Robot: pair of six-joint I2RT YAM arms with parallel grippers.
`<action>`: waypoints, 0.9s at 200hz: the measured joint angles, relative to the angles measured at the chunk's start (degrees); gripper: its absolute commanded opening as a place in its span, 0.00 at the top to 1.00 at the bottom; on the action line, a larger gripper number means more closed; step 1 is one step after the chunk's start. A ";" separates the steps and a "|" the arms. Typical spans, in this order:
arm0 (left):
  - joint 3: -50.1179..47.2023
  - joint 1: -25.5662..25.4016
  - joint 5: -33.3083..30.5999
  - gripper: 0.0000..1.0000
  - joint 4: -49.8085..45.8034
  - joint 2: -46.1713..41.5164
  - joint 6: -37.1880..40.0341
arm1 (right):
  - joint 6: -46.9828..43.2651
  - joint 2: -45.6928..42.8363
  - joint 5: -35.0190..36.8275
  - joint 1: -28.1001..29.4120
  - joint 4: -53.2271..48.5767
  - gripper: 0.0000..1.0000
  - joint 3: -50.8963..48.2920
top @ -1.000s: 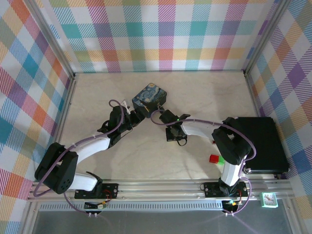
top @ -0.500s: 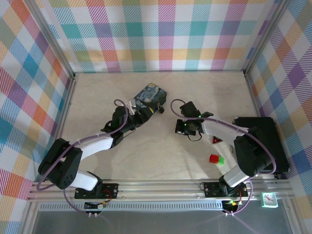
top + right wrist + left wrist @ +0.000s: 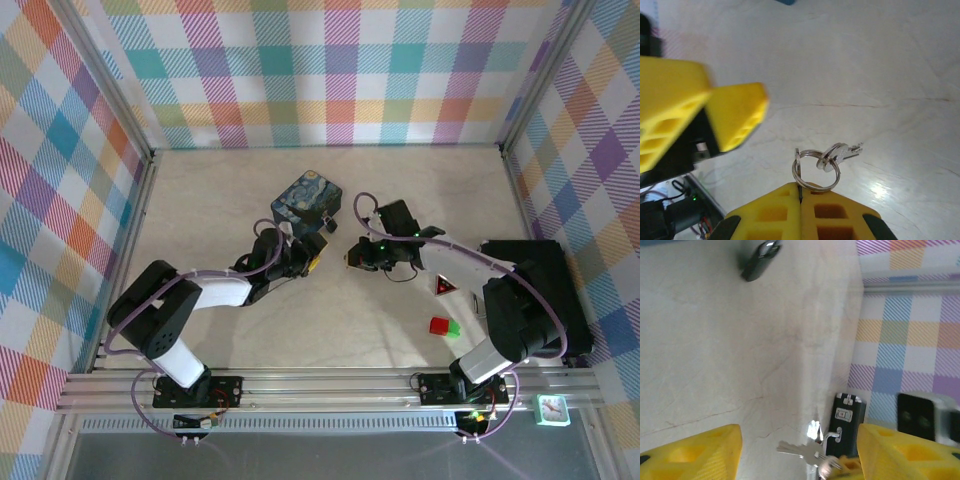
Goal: Unlock the padlock with the key
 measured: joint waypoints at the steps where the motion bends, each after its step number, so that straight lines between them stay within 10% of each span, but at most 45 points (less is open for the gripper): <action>1: 0.00 -0.02 -0.02 0.36 0.02 0.09 -0.20 | -0.04 0.00 -0.09 0.00 0.04 1.00 0.02; 180: 6.32 -3.41 1.31 0.37 5.16 6.08 -20.79 | -5.49 -1.62 -7.37 0.00 4.98 1.00 0.52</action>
